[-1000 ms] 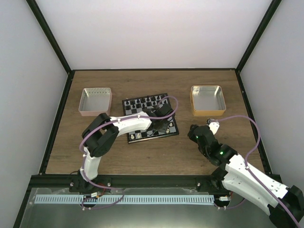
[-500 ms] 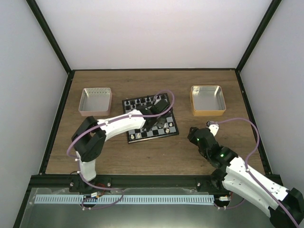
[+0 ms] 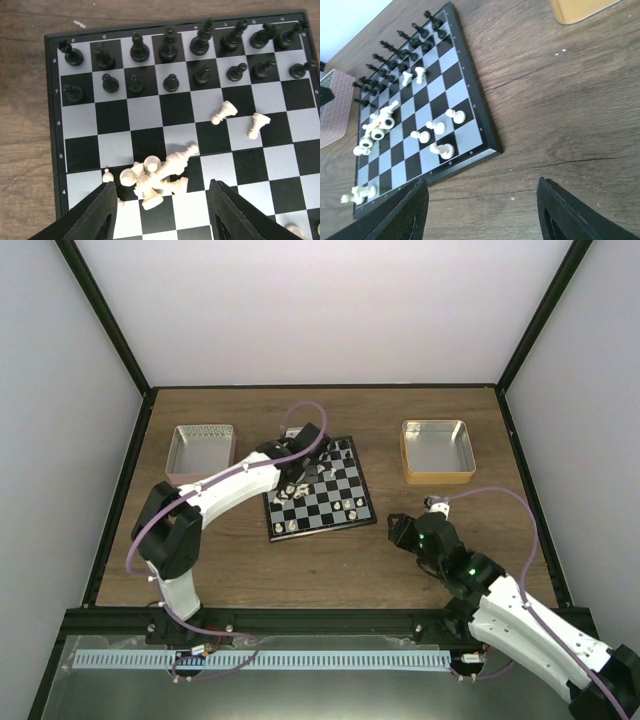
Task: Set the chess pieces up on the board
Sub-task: Pick up the chess piece from the chessboard.
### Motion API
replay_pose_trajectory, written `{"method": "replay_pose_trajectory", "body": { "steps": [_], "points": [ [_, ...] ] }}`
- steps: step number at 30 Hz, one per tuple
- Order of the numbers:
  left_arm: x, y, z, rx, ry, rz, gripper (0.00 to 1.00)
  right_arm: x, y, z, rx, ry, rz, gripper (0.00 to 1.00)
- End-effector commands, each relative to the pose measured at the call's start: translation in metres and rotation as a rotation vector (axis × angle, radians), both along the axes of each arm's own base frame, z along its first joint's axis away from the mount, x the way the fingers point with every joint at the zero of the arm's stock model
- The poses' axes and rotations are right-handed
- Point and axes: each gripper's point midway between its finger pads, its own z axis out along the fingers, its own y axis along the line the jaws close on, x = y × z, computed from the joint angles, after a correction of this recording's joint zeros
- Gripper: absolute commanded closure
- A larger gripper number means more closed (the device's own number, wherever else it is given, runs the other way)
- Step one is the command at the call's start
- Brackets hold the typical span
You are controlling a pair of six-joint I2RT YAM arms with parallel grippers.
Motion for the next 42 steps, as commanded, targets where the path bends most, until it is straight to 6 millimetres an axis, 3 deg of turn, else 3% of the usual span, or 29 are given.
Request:
{"method": "replay_pose_trajectory", "body": {
  "steps": [1,4,9,22,27,42],
  "points": [
    [-0.005,0.008,-0.014,-0.031,0.071,0.058,0.49,-0.01,0.005,0.003,0.002,-0.001,0.075,0.39],
    [-0.006,0.022,-0.025,-0.036,0.101,0.083,0.63,-0.013,0.003,0.002,-0.011,0.007,0.084,0.39],
    [-0.005,0.021,-0.037,-0.079,0.133,0.057,0.78,-0.017,0.011,0.003,0.0,0.029,0.132,0.41],
    [0.007,0.033,-0.064,-0.038,0.168,0.044,0.77,-0.014,0.015,-0.011,-0.054,0.065,0.154,0.42],
    [0.008,0.039,-0.068,-0.019,0.178,0.042,0.81,-0.014,0.013,-0.013,-0.061,0.074,0.146,0.42],
    [0.004,0.035,-0.086,-0.03,0.22,0.01,0.84,-0.012,0.01,-0.014,-0.069,0.077,0.125,0.42]
  ]
}}
